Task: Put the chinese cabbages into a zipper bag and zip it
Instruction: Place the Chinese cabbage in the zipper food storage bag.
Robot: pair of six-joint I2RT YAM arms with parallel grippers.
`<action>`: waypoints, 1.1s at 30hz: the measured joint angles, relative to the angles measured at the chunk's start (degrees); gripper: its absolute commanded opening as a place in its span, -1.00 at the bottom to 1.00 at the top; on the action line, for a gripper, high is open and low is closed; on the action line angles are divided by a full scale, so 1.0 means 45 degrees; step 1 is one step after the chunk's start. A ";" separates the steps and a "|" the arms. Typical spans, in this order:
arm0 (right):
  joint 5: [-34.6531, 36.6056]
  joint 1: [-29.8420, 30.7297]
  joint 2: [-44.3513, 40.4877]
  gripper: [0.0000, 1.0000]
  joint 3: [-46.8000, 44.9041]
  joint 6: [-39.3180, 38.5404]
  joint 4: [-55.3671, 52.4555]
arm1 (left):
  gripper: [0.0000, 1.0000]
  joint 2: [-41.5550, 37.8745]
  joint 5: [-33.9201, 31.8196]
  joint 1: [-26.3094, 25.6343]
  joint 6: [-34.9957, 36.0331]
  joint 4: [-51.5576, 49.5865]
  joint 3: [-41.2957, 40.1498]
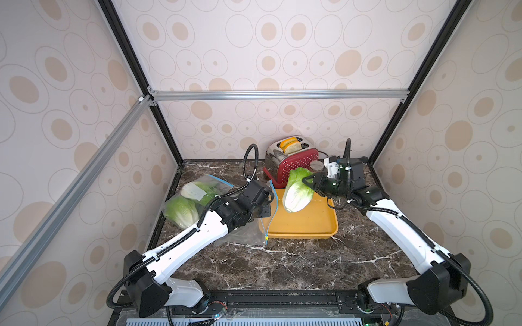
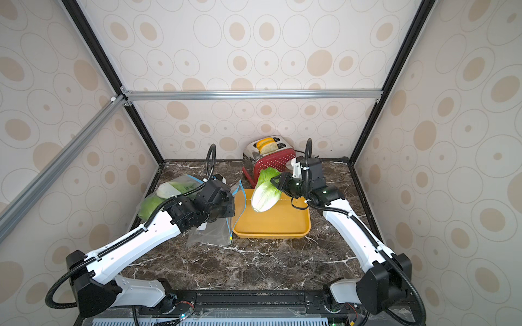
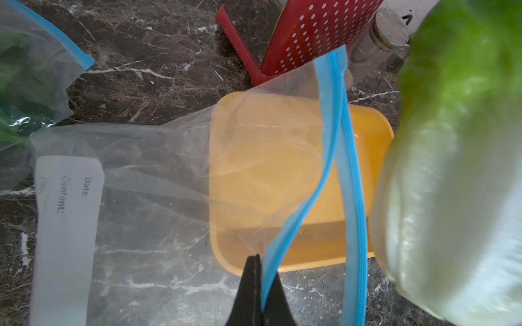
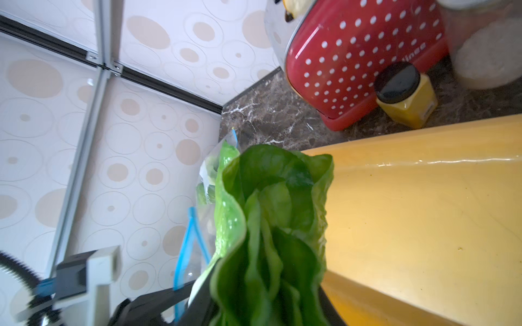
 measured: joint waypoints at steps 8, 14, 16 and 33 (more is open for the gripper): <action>0.0894 0.1234 0.0097 -0.27 0.1525 -0.0078 -0.0053 | -1.00 0.0413 0.0869 0.0005 -0.0481 0.0753 0.0010; 0.1734 0.1880 0.1219 -0.27 0.1651 -0.0374 0.0364 | -1.00 0.0452 0.1219 0.0005 -0.0729 0.1253 0.0053; 0.2220 0.2069 0.1365 -0.28 0.1588 -0.0661 0.0277 | -1.00 0.0452 0.1209 0.0005 -0.0748 0.1214 0.0141; 0.5576 0.4182 -0.0359 -0.32 -0.0019 -0.2399 0.1617 | -1.00 -0.0379 0.0340 0.0019 -0.2118 0.2137 0.0850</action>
